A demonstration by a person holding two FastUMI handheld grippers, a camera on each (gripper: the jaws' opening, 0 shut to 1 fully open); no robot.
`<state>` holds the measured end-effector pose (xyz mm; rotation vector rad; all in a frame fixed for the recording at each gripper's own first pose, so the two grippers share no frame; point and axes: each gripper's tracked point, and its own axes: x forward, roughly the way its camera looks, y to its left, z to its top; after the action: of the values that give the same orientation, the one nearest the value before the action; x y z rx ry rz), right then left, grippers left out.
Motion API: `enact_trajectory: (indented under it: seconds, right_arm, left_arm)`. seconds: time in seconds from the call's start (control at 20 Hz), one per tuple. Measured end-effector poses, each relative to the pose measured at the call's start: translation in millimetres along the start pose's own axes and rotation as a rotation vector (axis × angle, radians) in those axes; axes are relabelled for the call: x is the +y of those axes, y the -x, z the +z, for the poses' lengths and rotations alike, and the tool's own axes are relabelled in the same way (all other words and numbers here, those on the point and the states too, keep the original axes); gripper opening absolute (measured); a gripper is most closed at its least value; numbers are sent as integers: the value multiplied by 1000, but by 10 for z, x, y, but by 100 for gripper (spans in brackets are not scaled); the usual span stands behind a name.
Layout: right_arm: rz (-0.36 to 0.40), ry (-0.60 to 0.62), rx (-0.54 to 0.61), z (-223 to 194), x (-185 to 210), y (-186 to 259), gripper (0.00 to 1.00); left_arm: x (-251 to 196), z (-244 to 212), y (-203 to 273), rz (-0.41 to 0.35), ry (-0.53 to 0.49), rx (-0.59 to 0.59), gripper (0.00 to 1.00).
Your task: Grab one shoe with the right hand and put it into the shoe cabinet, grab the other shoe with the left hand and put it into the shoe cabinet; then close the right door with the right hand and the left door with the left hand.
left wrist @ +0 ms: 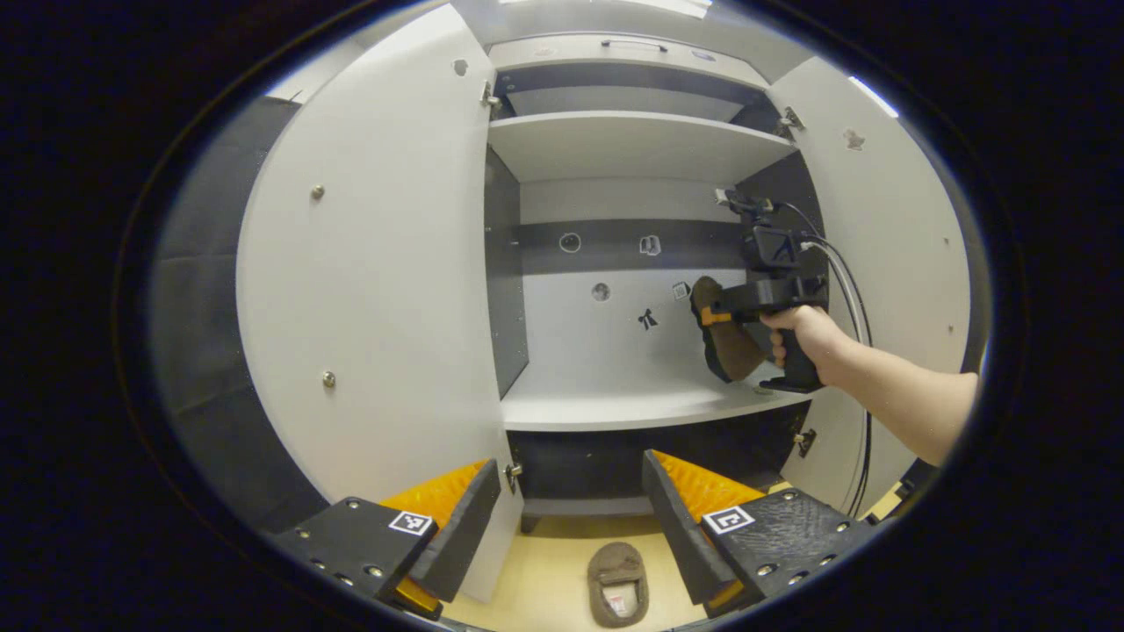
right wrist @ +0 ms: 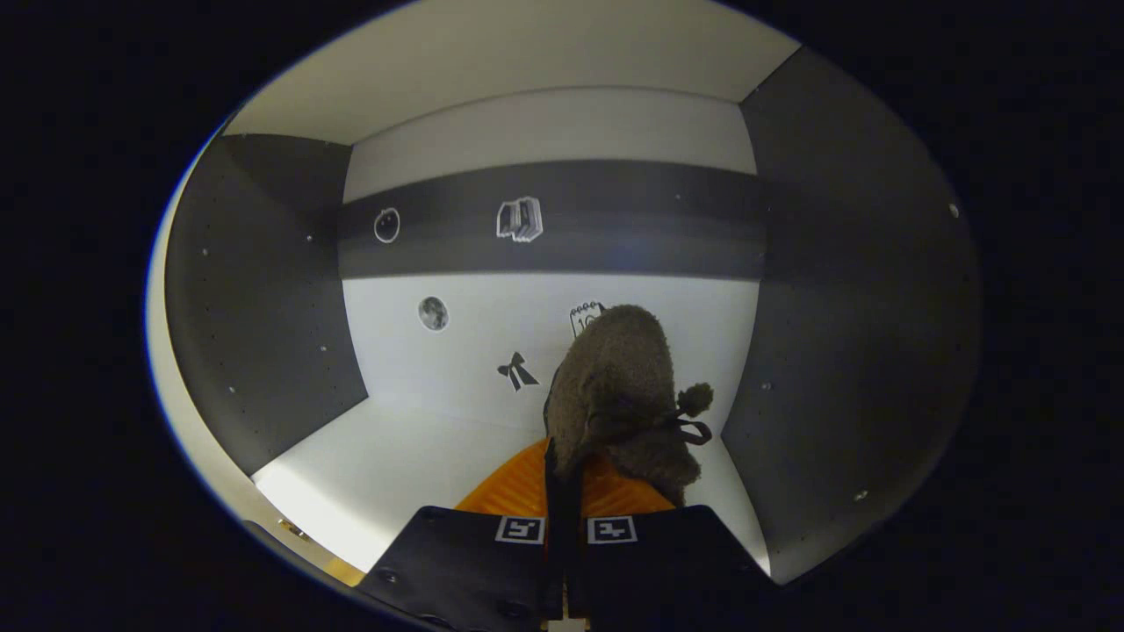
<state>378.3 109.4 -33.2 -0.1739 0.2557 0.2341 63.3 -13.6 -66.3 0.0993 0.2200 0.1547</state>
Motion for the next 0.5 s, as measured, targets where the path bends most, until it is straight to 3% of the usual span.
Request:
enact_trajectory:
  seconds: [0.1, 0.15, 0.45, 0.5]
  right_arm:
    - [-3, -26, -31, 25, 23, -50, 0]
    - [0, -32, -31, 8, 44, -69, 6]
    - [1, 34, -43, -34, 149, -122, 12]
    - [9, 40, -40, -39, 188, -124, 25]
  left_arm:
    - [7, -67, 4, 17, 6, 25, 95]
    - [18, -109, 8, 26, 7, 37, 95]
    - [-4, -183, -3, 43, 5, 65, 95]
    - [-16, -181, -12, 44, 3, 67, 95]
